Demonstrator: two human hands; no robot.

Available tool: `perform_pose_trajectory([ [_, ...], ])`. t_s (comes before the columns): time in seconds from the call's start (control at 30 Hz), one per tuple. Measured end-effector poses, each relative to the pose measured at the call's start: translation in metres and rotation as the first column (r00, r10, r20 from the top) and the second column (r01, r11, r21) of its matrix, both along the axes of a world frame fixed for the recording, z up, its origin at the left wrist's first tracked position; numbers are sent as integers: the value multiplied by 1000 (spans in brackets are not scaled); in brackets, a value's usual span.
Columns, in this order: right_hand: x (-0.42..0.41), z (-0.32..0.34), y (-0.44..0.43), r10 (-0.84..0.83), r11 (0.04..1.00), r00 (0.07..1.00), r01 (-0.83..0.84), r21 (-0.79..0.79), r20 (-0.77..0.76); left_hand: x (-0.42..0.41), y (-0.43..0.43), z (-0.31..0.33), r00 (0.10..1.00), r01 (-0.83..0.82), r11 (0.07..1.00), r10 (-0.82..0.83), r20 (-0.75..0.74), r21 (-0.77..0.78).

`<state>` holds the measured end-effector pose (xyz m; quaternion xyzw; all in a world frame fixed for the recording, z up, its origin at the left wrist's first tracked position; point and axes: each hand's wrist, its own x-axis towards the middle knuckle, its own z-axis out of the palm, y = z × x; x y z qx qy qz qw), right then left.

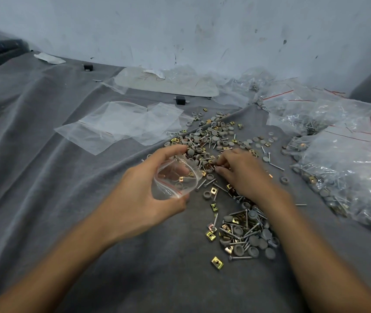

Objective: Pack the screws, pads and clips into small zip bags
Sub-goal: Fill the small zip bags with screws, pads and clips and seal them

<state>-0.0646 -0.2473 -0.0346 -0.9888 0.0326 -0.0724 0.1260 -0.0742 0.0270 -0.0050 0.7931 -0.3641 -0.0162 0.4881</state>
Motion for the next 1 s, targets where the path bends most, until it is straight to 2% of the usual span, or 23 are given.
perform_pose_trajectory([
  [0.13,-1,1,-2,-53,999,997,52,8,51,0,1,0,1000,5,1000,-5,1,3],
  [0.2,-6,13,1,-53,994,989,39,106,137,1,1,0,1000,4,1000,-4,2,6],
  [0.3,-18,38,13,6,938,967,-93,333,253,1,1,0,1000,-4,1000,4,12,13],
  [0.4,-31,58,33,47,783,964,-198,589,261,0,0,-1,1000,-17,1000,17,14,10],
  [0.47,-37,63,43,85,683,967,-233,692,241,0,0,-1,1000,-24,1000,23,11,11],
  [0.73,-43,59,60,273,364,927,-348,864,259,2,0,-2,1000,-30,999,30,9,9],
  [0.83,-45,58,61,283,386,921,-366,847,269,2,0,-2,1000,-28,1000,28,5,6],
  [1.0,-50,62,62,311,483,903,-419,769,297,1,0,-1,1000,-24,1000,24,6,5],
])
